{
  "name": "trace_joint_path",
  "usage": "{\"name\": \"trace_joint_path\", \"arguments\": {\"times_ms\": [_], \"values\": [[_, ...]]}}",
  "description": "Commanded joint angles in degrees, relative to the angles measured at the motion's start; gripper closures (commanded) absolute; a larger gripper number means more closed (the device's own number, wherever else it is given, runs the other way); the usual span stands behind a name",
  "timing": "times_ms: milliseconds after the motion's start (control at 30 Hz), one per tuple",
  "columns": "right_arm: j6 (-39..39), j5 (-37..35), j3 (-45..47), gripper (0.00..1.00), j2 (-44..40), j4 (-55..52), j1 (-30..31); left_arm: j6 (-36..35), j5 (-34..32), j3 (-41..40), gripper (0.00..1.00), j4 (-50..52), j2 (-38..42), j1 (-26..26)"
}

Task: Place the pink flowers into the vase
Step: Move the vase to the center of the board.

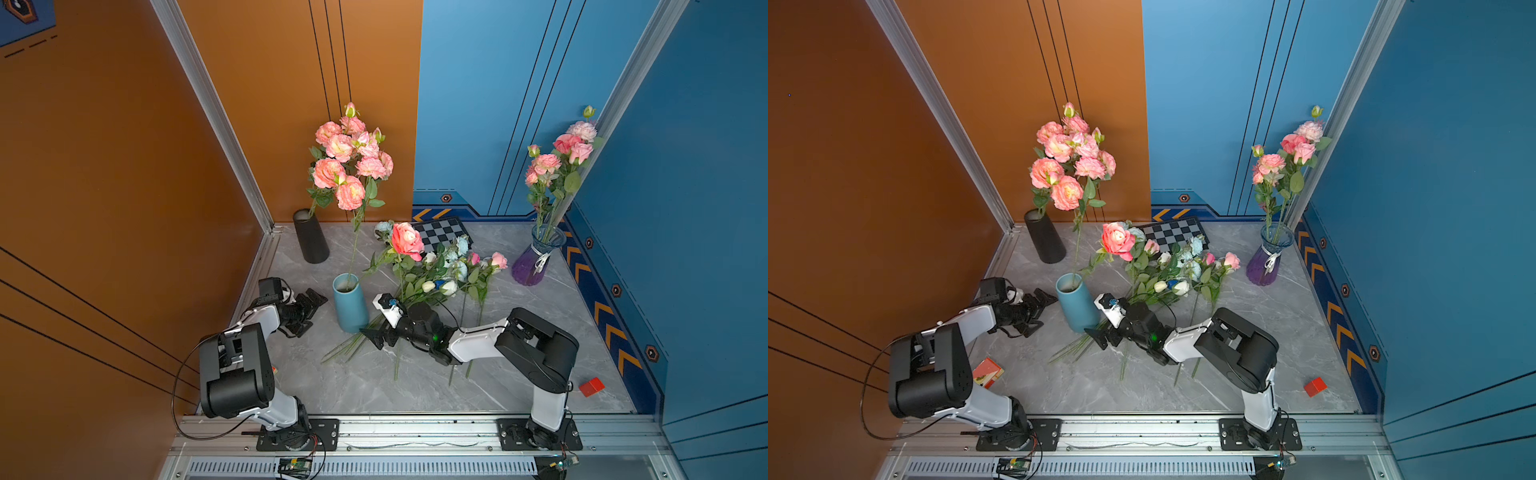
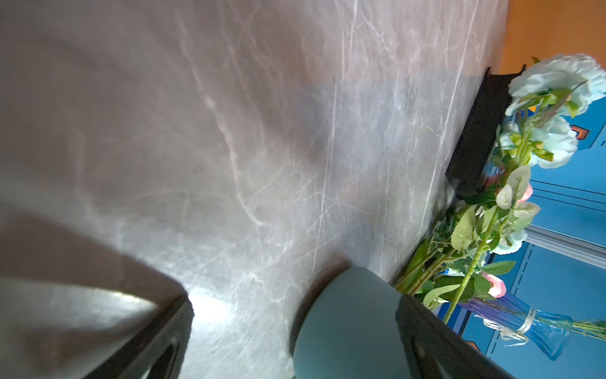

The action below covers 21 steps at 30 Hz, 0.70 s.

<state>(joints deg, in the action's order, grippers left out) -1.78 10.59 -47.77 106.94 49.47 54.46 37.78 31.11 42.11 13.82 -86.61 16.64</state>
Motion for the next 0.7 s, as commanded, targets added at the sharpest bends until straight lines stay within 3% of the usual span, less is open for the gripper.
{"name": "trace_joint_path", "arguments": {"times_ms": [0,300,567,667], "values": [[1.9,-2.2,1.2,0.00,-3.3,-3.1,0.3,-2.6,-3.1,1.1,0.01,4.3,2.9,0.4],[2.5,-8.8,5.1,0.00,-11.1,-9.1,-1.6,-3.5,-5.1,0.5,0.01,5.7,10.4,-0.1],[-3.8,-14.8,-1.9,0.00,-23.9,-36.3,-12.5,-4.9,-10.5,0.0,0.01,9.3,23.7,-5.0],[-5.8,-18.4,-8.1,0.00,-24.3,-48.9,-17.1,-5.2,-13.3,-0.7,0.01,11.8,29.5,-7.3]]}}
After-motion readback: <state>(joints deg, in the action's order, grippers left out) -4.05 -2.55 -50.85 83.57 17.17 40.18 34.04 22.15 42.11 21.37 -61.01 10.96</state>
